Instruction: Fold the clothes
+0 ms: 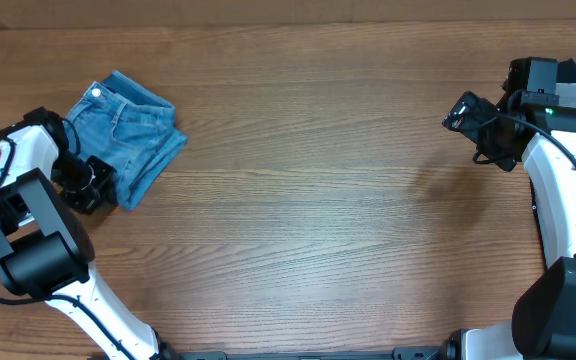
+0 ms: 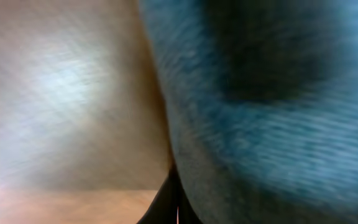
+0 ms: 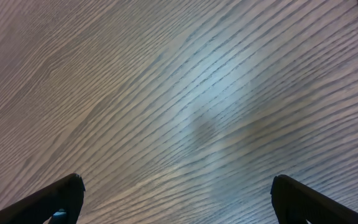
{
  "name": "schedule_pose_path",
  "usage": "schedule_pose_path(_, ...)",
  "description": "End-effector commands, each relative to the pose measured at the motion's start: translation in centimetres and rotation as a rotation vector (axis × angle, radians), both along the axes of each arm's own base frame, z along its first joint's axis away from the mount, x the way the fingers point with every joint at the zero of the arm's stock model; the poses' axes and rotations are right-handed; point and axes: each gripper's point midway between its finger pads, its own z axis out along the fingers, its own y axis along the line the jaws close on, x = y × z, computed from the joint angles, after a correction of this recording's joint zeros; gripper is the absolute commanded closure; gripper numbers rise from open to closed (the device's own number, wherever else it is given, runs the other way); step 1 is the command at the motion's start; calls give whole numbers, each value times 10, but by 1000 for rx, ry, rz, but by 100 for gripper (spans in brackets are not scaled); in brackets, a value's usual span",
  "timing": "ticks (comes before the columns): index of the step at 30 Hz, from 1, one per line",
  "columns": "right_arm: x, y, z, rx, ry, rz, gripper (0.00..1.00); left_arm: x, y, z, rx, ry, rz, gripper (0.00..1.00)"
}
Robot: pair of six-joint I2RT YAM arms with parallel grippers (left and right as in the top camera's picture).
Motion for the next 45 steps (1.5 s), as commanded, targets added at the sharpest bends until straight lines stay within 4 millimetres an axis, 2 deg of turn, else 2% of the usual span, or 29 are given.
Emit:
schedule_pose_path(1,2,-1,3,-11,-9,1,0,20,-53,-26,-153,-56,-47,96)
schedule_pose_path(6,2,-1,3,-11,-9,1,0,45,-92,-28,-128,-115,-162,96)
schedule_pose_path(10,2,-1,3,-11,-9,1,0,48,-118,-30,-72,-101,-264,96)
schedule_pose_path(14,2,-1,3,-11,-9,1,0,43,-128,-27,-22,-65,-314,96)
schedule_pose_path(17,2,-1,3,-11,-9,1,0,43,-122,-15,34,-61,-332,96)
schedule_pose_path(21,2,-1,3,-11,-9,1,0,54,-111,22,138,-144,-374,96)
schedule_pose_path(27,2,-1,3,-11,-9,1,0,77,-107,111,263,-403,-429,96)
schedule_pose_path(30,2,-1,3,-11,-9,1,0,90,-95,141,356,-505,-433,96)
schedule_pose_path(32,2,-1,3,-11,-9,1,0,100,-83,150,439,-540,-441,92)
schedule_pose_path(33,2,-1,3,-11,-9,1,0,104,-77,151,470,-546,-438,96)
schedule_pose_path(37,2,-1,3,-11,-9,1,0,123,-56,141,576,-544,-454,96)
schedule_pose_path(40,2,-1,3,-11,-9,1,0,137,-38,114,635,-504,-531,96)
schedule_pose_path(45,2,-1,3,-11,-9,1,0,139,-30,67,611,-425,-628,96)
